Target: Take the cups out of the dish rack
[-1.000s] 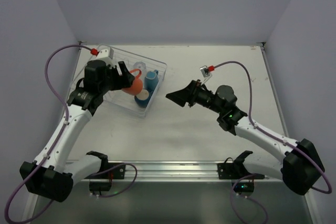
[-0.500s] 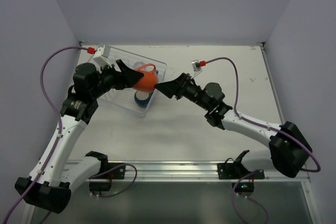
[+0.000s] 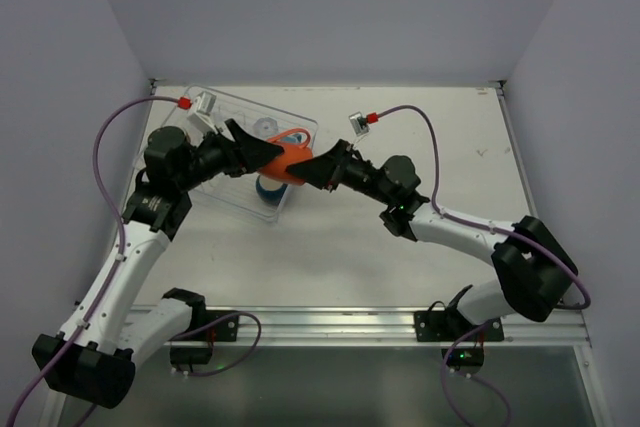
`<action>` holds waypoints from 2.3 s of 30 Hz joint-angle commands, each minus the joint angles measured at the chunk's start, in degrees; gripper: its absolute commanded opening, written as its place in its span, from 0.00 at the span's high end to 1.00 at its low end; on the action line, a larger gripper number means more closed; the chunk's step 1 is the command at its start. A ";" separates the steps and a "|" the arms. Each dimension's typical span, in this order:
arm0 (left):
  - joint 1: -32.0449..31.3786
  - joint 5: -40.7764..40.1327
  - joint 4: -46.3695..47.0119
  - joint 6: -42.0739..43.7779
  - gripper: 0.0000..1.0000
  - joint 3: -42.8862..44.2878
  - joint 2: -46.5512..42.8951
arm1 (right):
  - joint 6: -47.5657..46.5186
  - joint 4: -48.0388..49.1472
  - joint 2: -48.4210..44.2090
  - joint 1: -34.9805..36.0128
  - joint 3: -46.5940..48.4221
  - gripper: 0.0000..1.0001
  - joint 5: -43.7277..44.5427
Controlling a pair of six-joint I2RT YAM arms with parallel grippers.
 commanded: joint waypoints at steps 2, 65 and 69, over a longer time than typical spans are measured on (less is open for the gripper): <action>0.35 4.56 12.80 -5.89 0.63 -0.86 -1.61 | 3.59 9.65 0.16 0.35 1.11 0.62 -4.70; -10.72 -22.59 -7.93 25.92 0.00 -13.17 -9.44 | -56.00 -110.32 40.23 -38.23 71.50 1.00 30.28; -10.90 -23.03 -7.93 26.27 0.00 -12.99 -8.47 | -56.44 -109.53 43.57 -40.77 73.79 1.00 28.26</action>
